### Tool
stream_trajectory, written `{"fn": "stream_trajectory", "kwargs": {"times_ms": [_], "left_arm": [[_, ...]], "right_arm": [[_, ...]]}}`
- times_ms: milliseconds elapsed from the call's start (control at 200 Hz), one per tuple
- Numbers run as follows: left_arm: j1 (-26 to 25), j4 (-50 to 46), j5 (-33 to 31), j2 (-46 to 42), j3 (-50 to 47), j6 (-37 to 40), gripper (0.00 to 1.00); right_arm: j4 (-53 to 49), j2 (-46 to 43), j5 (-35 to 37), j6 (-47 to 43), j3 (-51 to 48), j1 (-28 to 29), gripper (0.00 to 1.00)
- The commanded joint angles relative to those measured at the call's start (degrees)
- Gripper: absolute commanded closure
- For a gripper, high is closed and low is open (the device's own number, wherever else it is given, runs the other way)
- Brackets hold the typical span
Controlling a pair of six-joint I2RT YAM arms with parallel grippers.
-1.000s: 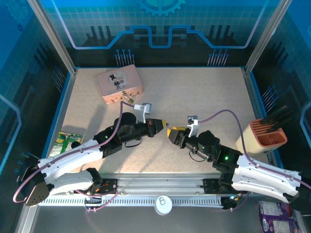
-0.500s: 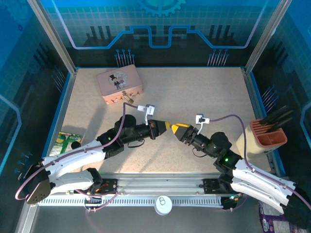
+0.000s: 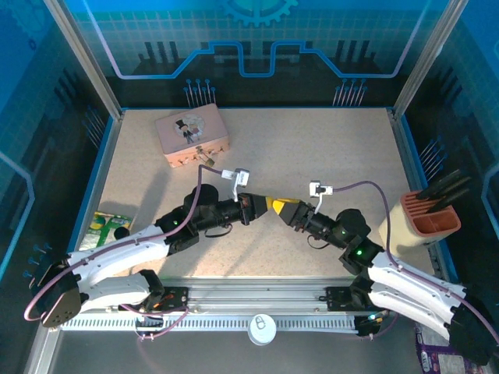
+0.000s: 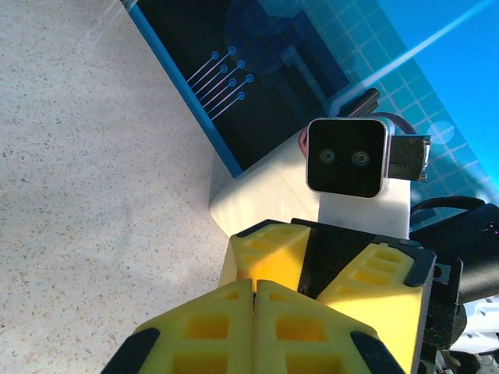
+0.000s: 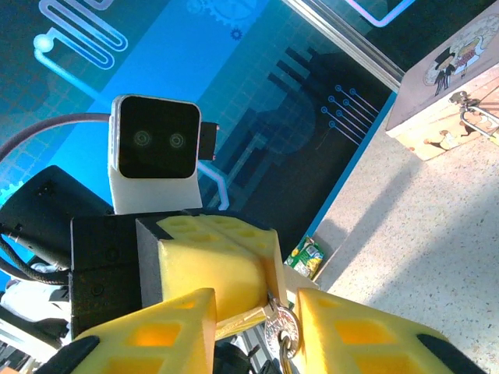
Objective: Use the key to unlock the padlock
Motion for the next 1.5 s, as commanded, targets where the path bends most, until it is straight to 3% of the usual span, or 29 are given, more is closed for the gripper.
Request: {"fn": "stream_trajectory", "kwargs": {"times_ms": [0,345,1326,1496], "left_arm": [[-0.3,0.6,0.3,-1.5,2.1,1.0,1.00],[-0.3,0.7,0.1,-1.5,2.1,0.8,1.00],[-0.3,0.6,-1.2,-1.4,2.5,0.9,1.00],[-0.3,0.8,-2.0,-1.4,2.2,0.8,1.00]], "right_arm": [[1.9,-0.6,-1.3,0.1,0.0,-0.3,0.70],[0.8,-1.9,-1.1,-0.2,-0.5,-0.1,0.79],[0.5,-2.3,-1.4,-0.4,-0.8,1.1,0.83],[-0.2,-2.5,-1.4,-0.6,-0.5,1.2,0.88]]}}
